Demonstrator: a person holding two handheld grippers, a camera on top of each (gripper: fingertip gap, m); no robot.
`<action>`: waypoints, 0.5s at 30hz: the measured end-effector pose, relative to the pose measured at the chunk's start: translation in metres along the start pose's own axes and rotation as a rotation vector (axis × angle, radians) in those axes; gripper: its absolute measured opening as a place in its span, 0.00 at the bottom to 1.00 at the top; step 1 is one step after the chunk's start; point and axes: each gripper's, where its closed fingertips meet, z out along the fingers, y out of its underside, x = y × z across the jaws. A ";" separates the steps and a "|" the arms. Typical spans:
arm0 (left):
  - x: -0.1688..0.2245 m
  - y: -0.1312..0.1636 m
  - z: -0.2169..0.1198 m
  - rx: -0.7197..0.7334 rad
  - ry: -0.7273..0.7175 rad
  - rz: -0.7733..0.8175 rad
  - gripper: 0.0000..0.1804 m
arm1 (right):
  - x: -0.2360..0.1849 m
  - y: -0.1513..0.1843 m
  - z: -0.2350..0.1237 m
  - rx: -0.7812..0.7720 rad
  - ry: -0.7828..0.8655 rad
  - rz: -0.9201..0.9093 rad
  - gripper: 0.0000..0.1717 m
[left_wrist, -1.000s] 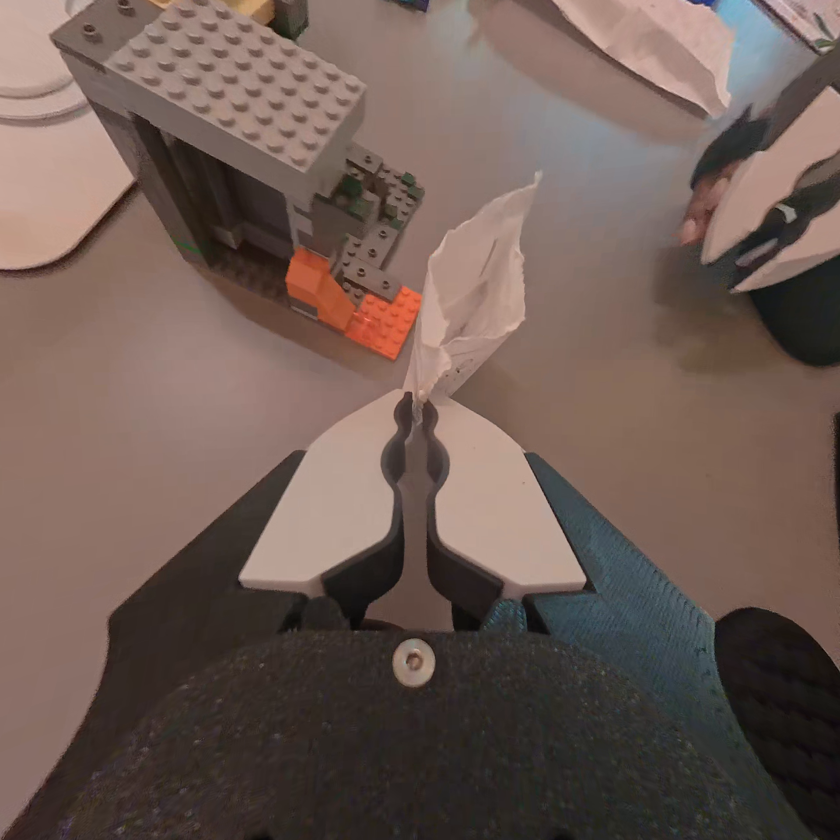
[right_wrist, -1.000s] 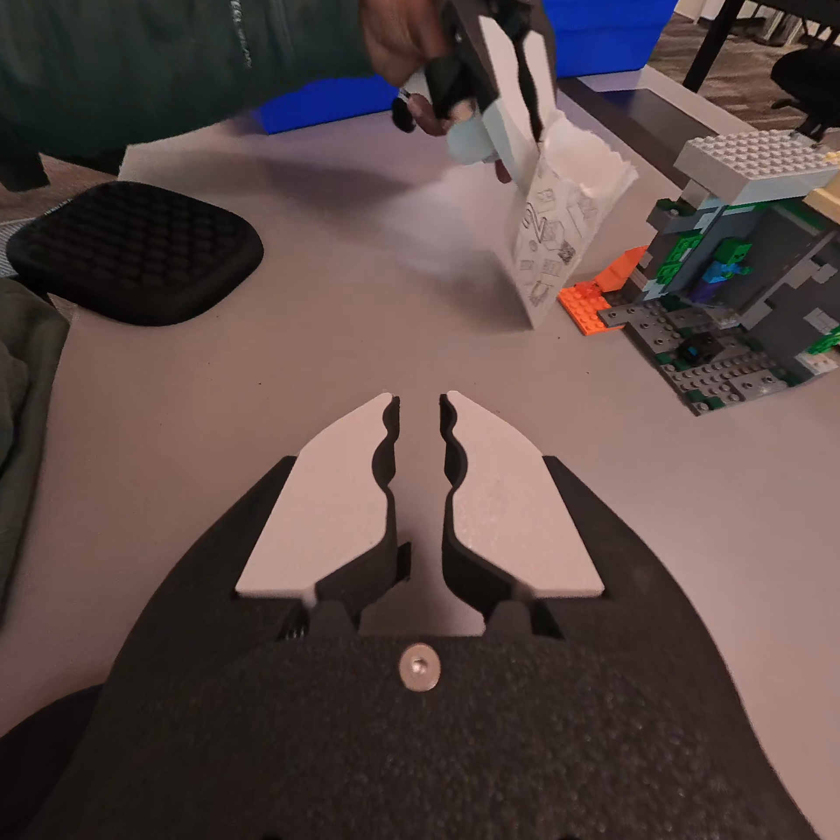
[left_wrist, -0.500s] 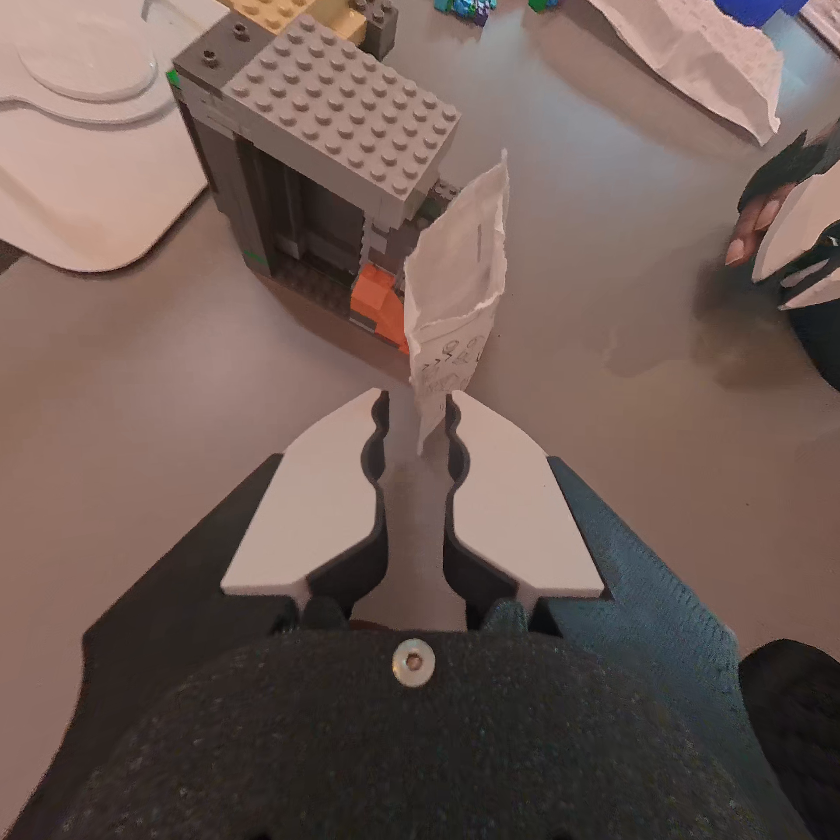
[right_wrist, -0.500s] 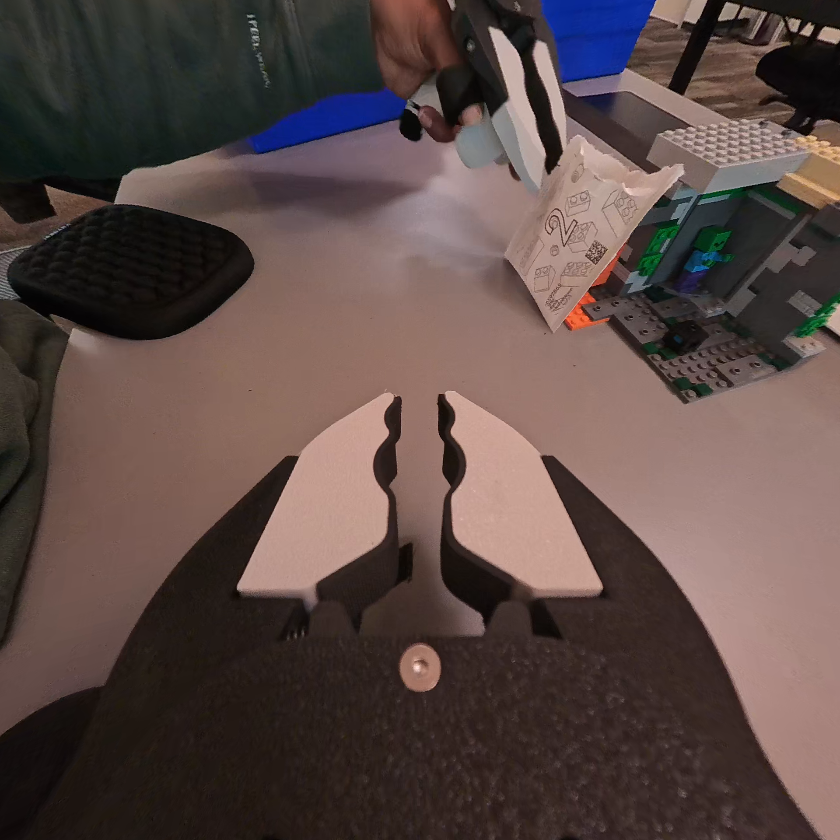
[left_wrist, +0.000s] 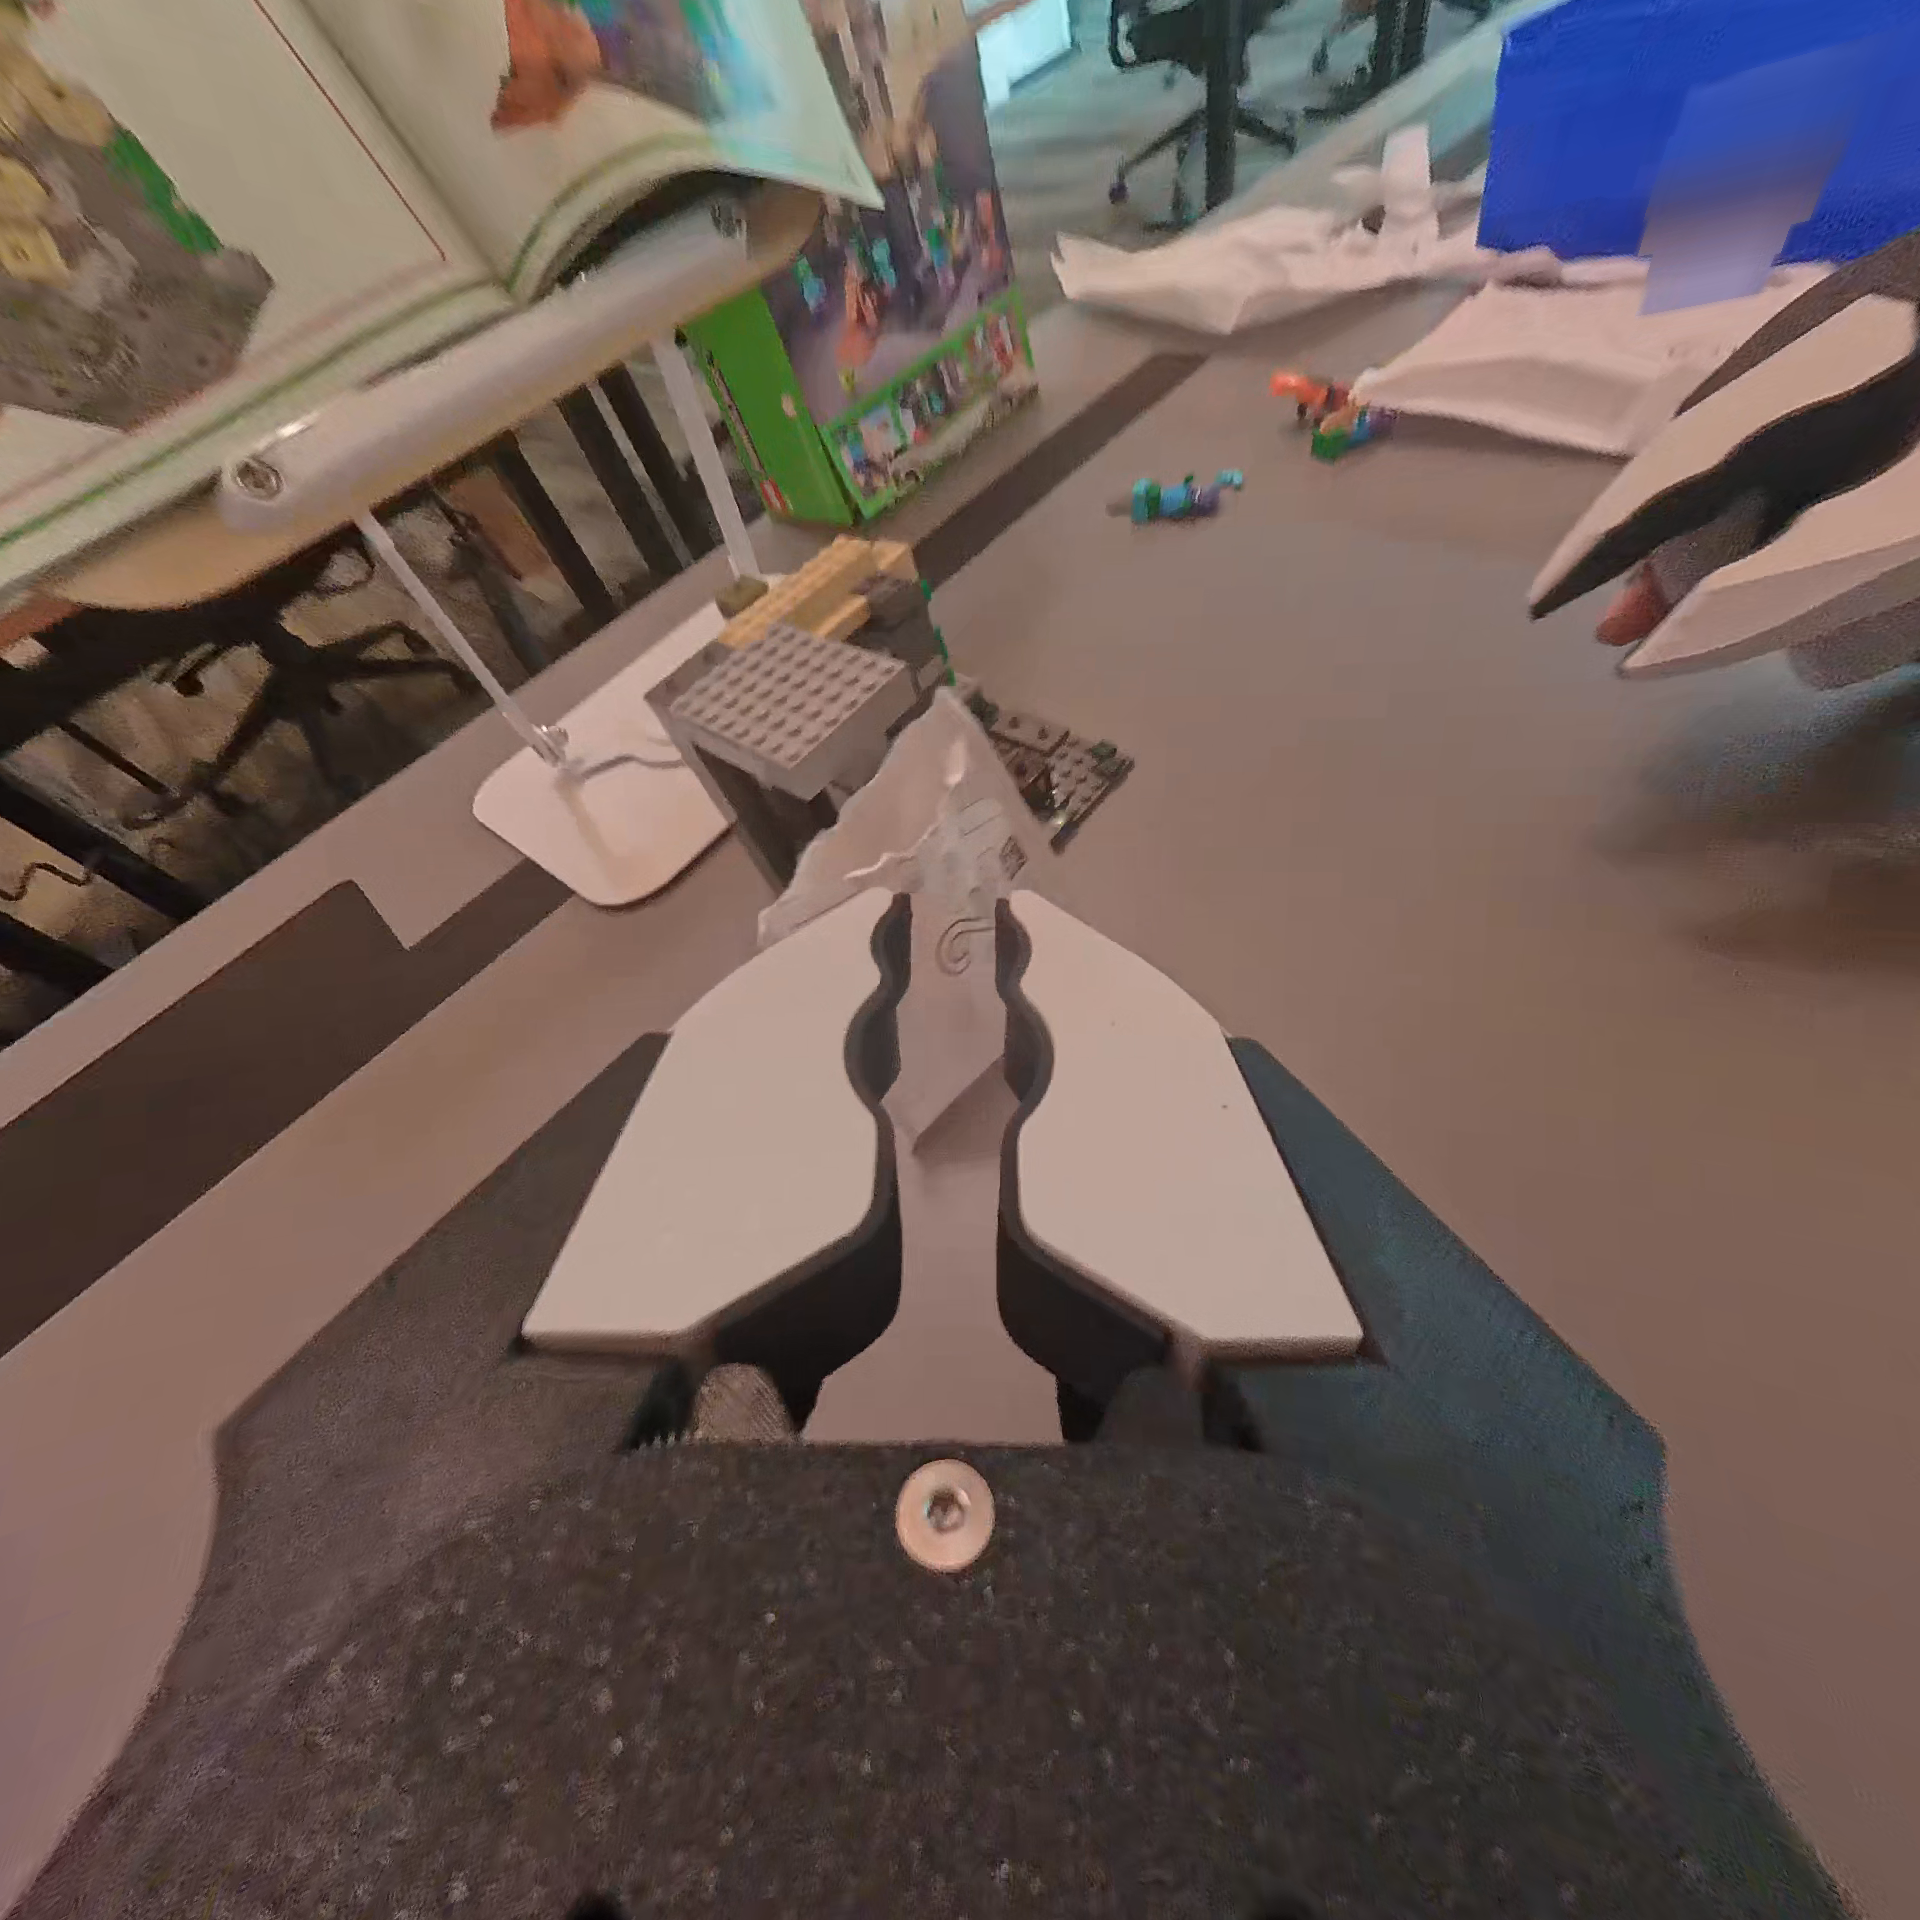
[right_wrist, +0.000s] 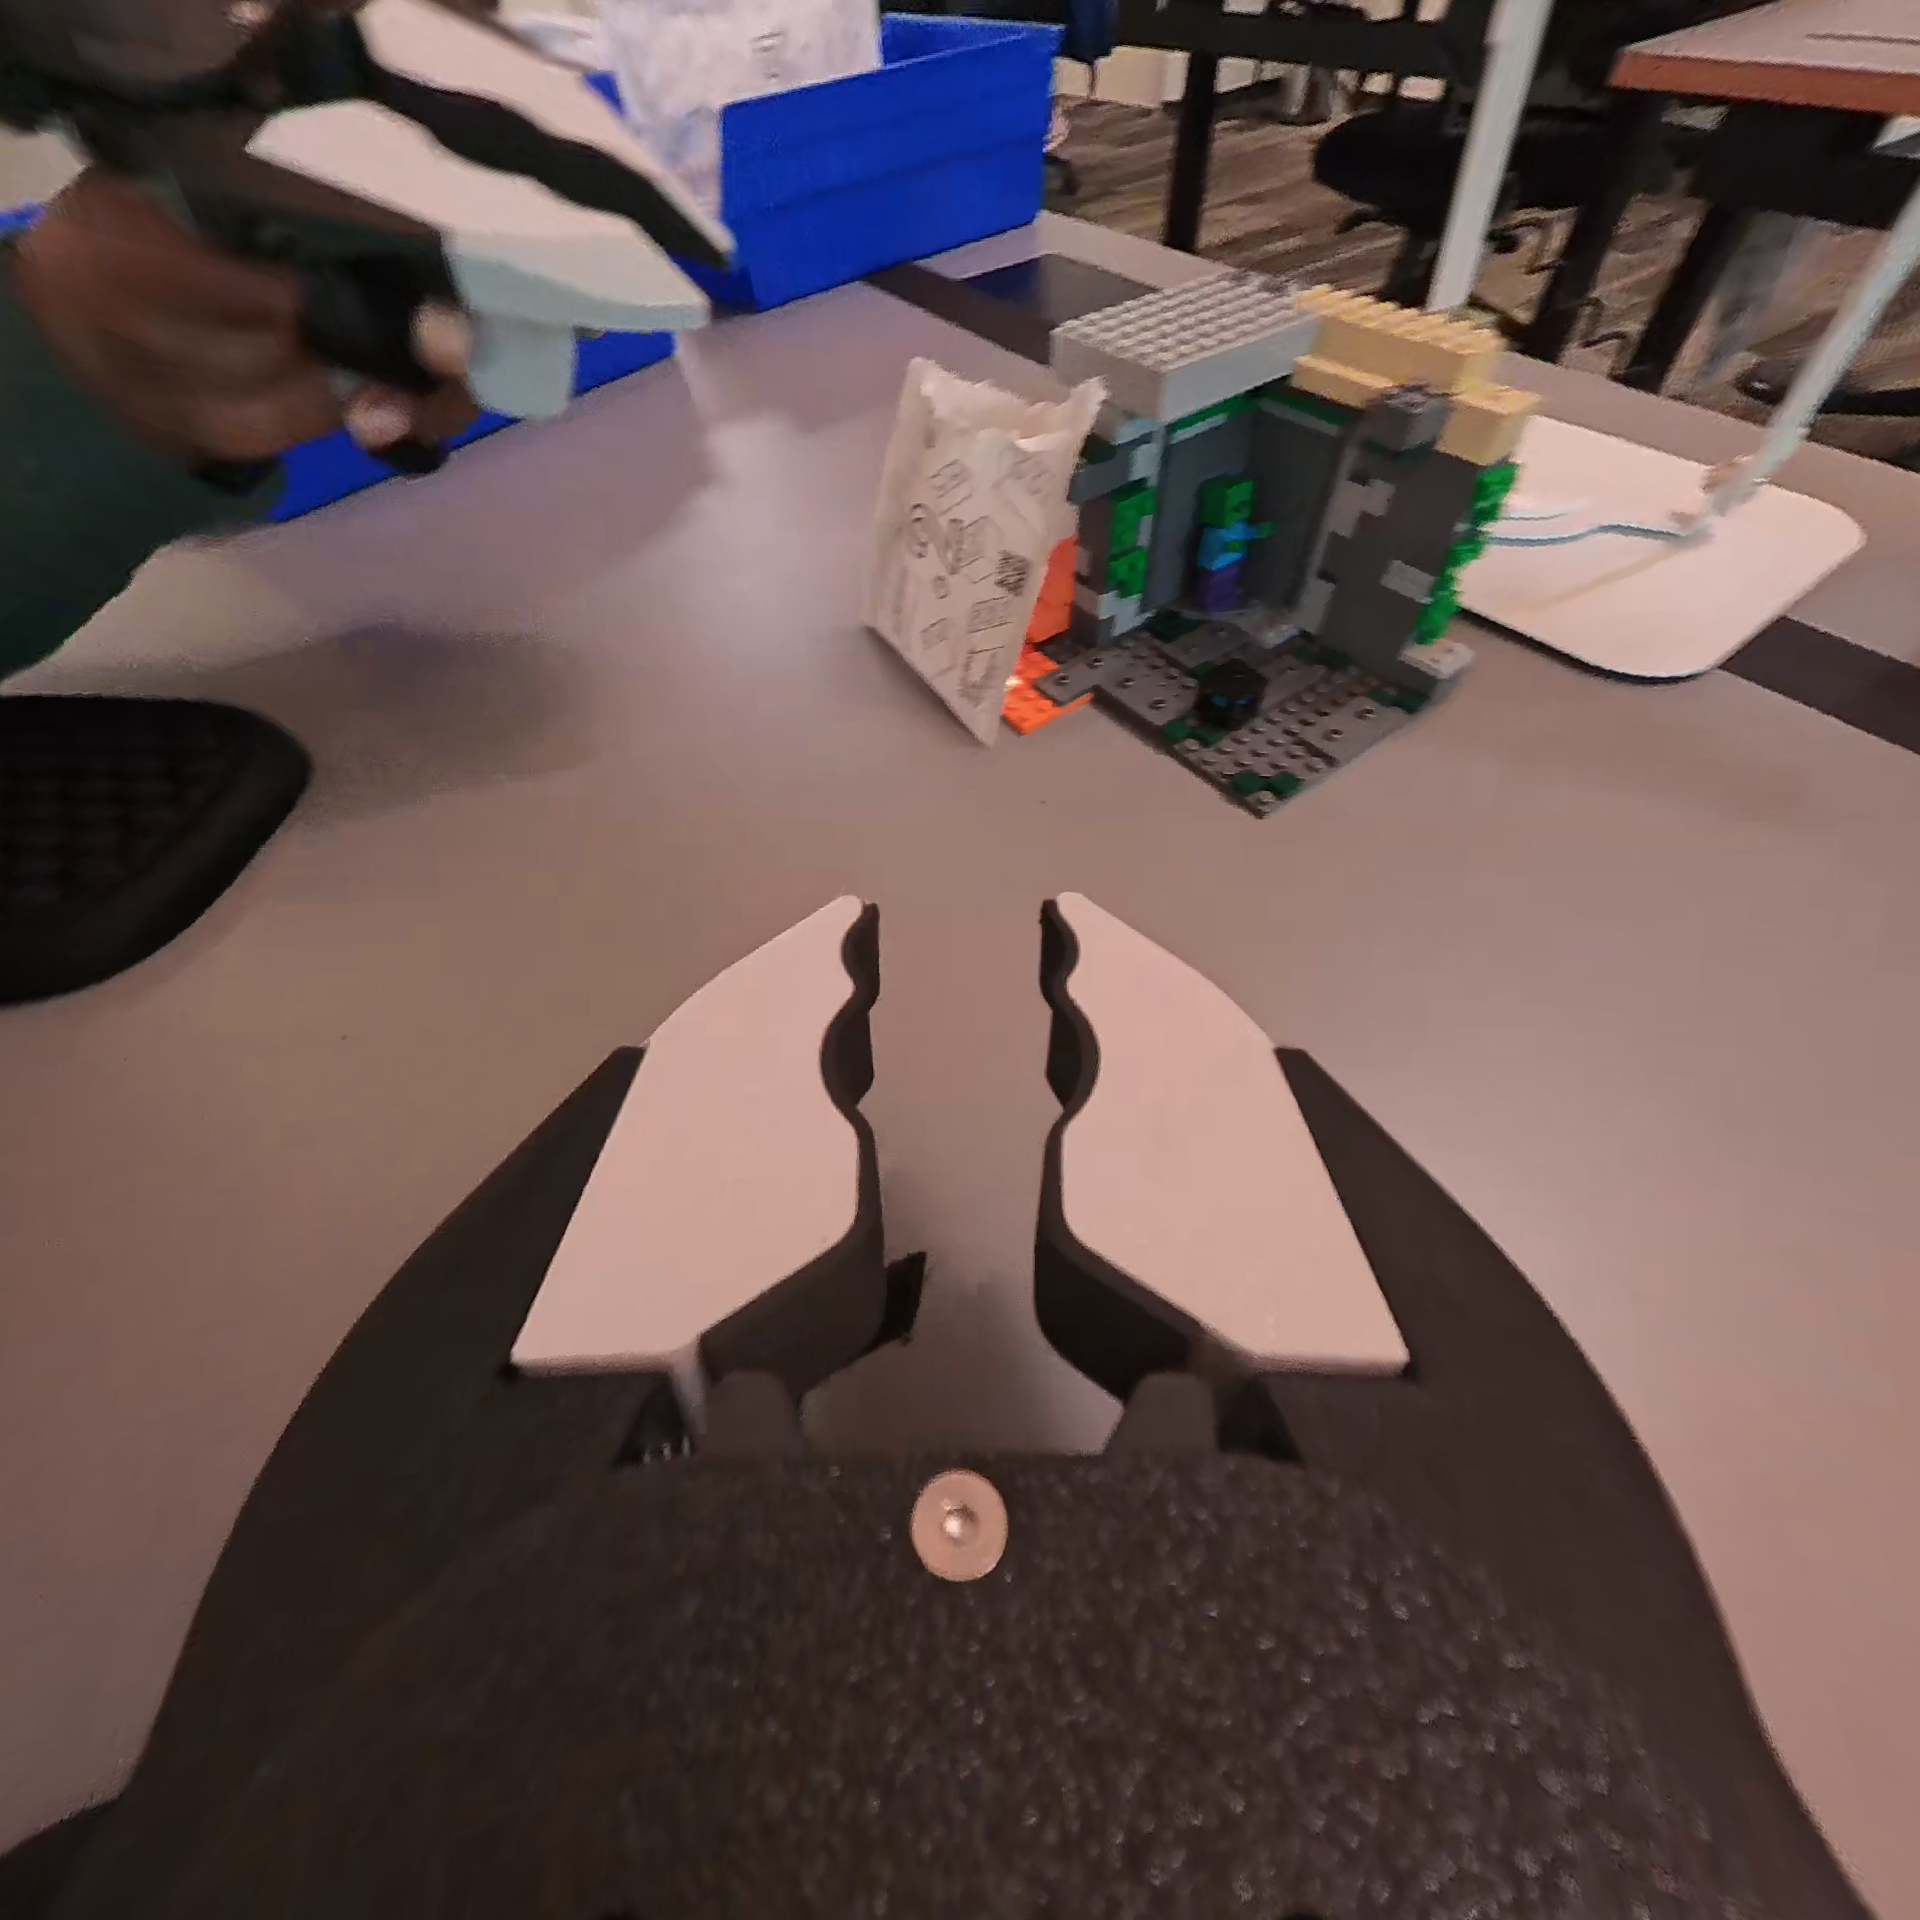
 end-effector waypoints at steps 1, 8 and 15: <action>0.007 -0.003 -0.002 0.021 -0.017 -0.010 0.07 | 0.005 -0.001 -0.002 0.006 0.029 0.003 0.19; 0.041 -0.009 0.001 0.119 -0.088 -0.141 0.00 | 0.028 0.006 -0.004 -0.008 0.178 -0.060 0.28; 0.045 0.019 0.015 0.094 -0.136 -0.057 0.00 | 0.039 0.002 0.001 0.058 0.231 -0.026 0.00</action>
